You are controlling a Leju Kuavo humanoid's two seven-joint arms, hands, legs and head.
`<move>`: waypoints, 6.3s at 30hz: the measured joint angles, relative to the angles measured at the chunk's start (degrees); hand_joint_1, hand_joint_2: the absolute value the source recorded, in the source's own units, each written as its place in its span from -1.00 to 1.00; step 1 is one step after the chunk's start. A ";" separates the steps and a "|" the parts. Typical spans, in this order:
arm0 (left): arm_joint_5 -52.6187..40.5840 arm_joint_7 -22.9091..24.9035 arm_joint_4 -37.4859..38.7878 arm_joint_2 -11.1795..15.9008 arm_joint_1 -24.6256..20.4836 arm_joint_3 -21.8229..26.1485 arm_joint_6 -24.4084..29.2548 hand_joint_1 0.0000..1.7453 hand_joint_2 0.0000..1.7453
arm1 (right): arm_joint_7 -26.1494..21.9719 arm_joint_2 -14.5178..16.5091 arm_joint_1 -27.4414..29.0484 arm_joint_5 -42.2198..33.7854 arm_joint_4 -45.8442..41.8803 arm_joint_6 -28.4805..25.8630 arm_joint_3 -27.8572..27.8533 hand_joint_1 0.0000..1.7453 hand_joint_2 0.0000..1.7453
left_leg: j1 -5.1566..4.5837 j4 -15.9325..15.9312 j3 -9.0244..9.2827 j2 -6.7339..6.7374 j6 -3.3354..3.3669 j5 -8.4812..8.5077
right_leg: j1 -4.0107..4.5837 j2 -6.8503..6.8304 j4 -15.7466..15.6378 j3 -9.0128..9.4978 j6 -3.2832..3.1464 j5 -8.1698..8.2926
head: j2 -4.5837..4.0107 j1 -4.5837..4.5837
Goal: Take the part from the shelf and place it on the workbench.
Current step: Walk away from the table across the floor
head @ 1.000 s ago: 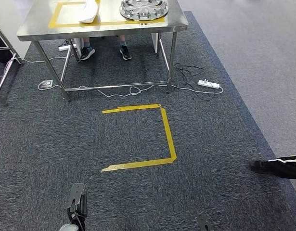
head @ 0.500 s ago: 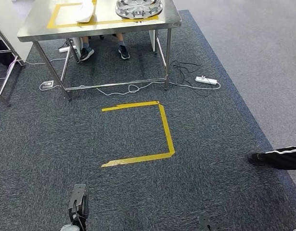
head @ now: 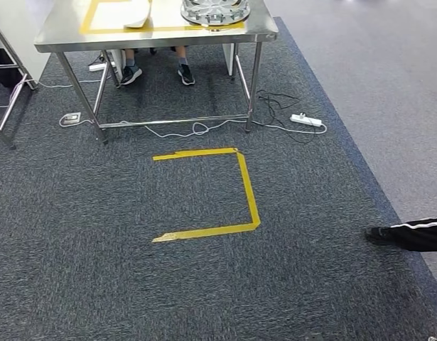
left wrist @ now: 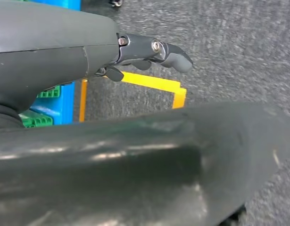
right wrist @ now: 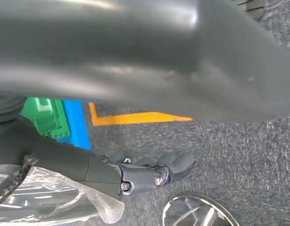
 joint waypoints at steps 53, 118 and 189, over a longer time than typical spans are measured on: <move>-2.79 1.09 -14.09 -4.73 4.58 9.36 -0.13 -1.00 -1.00 | -0.38 0.98 -0.07 -1.56 0.03 0.46 -5.16 -1.00 -1.00 | 0.03 0.04 -0.32 0.00 0.02 0.37 | -0.04 -0.02 0.09 -0.35 1.07 0.28 | 0.00 -0.04; -1.59 1.04 -13.11 -4.70 4.25 10.41 0.46 -1.00 -1.00 | -1.05 2.00 0.04 -2.08 0.18 0.71 -7.66 -1.00 -1.00 | 0.93 16.79 -5.74 -0.28 -2.12 -8.83 | 0.04 1.56 -0.59 2.29 -0.87 -1.12 | 0.00 -0.41; 0.22 0.39 -12.63 -4.74 3.81 10.19 0.40 -1.00 -1.00 | -1.14 2.26 0.04 0.01 0.25 0.68 -10.16 -1.00 -1.00 | 1.15 1.09 -0.10 -3.08 -0.07 0.36 | 0.12 5.61 2.06 -1.16 1.34 -0.79 | 0.00 -0.22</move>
